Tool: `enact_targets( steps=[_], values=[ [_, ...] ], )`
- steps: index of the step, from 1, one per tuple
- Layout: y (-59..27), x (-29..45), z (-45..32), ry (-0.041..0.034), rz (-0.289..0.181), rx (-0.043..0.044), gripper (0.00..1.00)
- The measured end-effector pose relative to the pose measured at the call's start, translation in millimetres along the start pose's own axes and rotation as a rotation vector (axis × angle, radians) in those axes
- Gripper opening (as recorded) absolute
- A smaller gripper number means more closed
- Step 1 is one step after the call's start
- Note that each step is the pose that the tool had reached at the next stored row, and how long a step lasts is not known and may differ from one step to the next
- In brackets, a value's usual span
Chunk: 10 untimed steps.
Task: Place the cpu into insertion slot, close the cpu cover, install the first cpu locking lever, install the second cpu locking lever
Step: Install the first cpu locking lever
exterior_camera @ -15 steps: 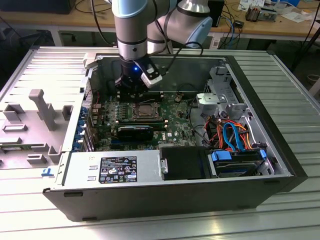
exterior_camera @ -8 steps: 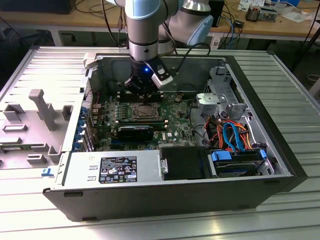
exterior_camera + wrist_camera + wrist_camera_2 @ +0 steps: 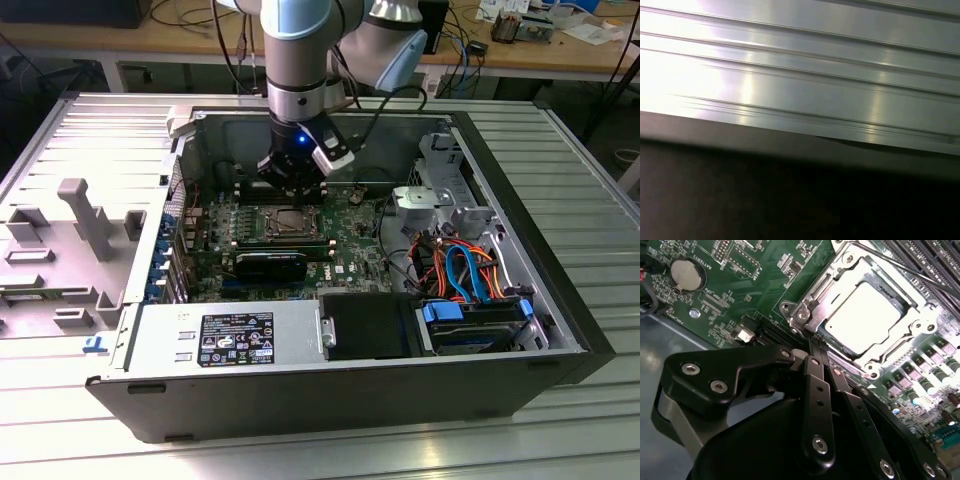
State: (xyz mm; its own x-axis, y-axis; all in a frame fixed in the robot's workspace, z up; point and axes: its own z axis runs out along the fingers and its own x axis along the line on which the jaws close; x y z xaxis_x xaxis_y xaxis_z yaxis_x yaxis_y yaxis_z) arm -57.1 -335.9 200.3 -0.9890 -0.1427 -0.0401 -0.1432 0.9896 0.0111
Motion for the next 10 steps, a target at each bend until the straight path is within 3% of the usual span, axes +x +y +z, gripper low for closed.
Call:
enact_targets(
  steps=[5,10],
  values=[
    [3.5,-0.7,-1.7,-0.0007,-0.001,-0.0041,0.11],
    [3.8,-1.5,-20.0,-0.0005,-0.001,-0.0033,0.11]
  ],
)
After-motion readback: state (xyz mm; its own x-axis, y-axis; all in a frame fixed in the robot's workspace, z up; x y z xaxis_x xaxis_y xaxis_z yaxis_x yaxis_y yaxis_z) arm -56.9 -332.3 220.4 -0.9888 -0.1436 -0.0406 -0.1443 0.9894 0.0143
